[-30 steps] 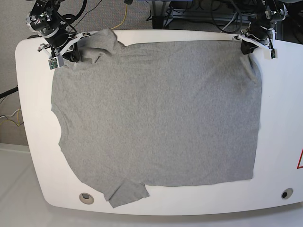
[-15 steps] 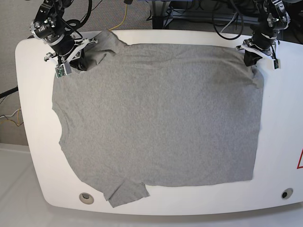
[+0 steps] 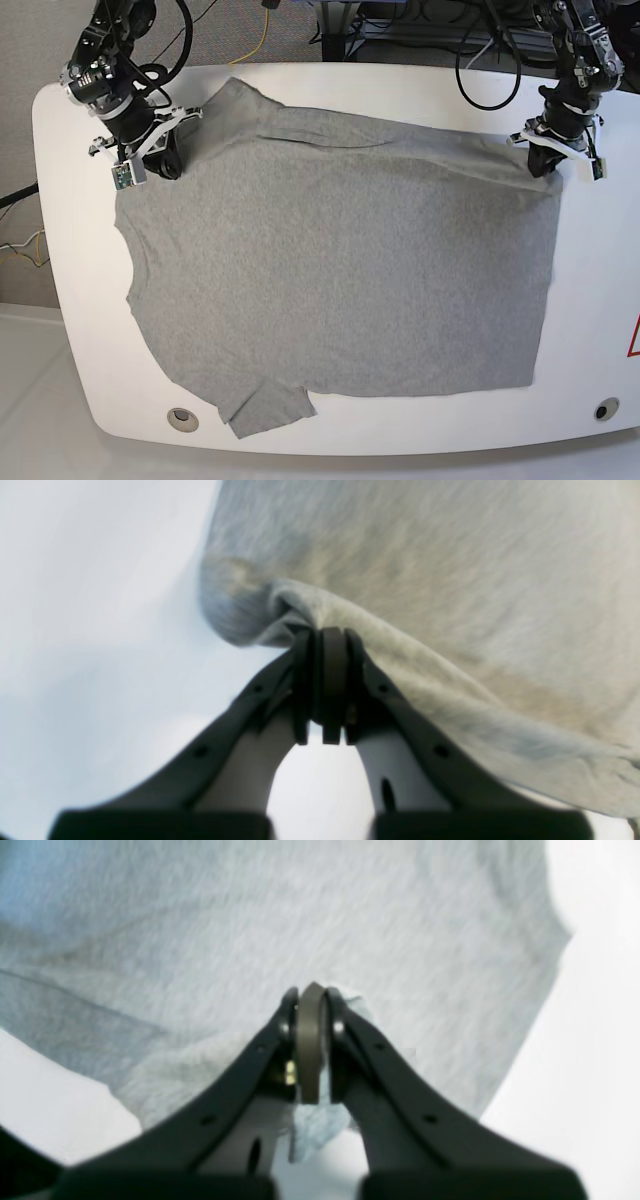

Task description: Fold the T-shirt properly

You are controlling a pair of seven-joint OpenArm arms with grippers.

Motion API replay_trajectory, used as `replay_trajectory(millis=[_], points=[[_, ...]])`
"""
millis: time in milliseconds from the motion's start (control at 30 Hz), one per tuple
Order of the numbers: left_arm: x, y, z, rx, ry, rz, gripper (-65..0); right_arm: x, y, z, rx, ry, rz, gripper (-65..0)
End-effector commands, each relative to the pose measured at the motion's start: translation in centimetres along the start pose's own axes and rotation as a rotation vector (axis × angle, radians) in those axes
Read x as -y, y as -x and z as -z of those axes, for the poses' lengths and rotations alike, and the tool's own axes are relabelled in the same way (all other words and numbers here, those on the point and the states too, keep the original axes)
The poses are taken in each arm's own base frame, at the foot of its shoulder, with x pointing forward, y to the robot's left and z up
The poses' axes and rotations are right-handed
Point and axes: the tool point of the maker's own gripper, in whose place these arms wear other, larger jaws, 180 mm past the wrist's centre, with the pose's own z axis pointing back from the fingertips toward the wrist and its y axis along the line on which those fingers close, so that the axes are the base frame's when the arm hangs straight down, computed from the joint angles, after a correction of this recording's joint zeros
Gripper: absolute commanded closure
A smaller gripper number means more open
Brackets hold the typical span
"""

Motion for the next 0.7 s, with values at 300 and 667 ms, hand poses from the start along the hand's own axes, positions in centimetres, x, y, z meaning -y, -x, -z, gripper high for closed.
replay_trajectory(millis=[300,667], points=[[0.7,-2.9,0.2,0.081,0.019,0.018,-1.2,0.5,-4.2,0.2,0.116,0.005,-0.036,0.0],[-0.2,-5.0,0.2,0.119,-0.012,0.016,-1.2,1.0,-5.9,0.8,0.119,0.018,-0.055,0.0]])
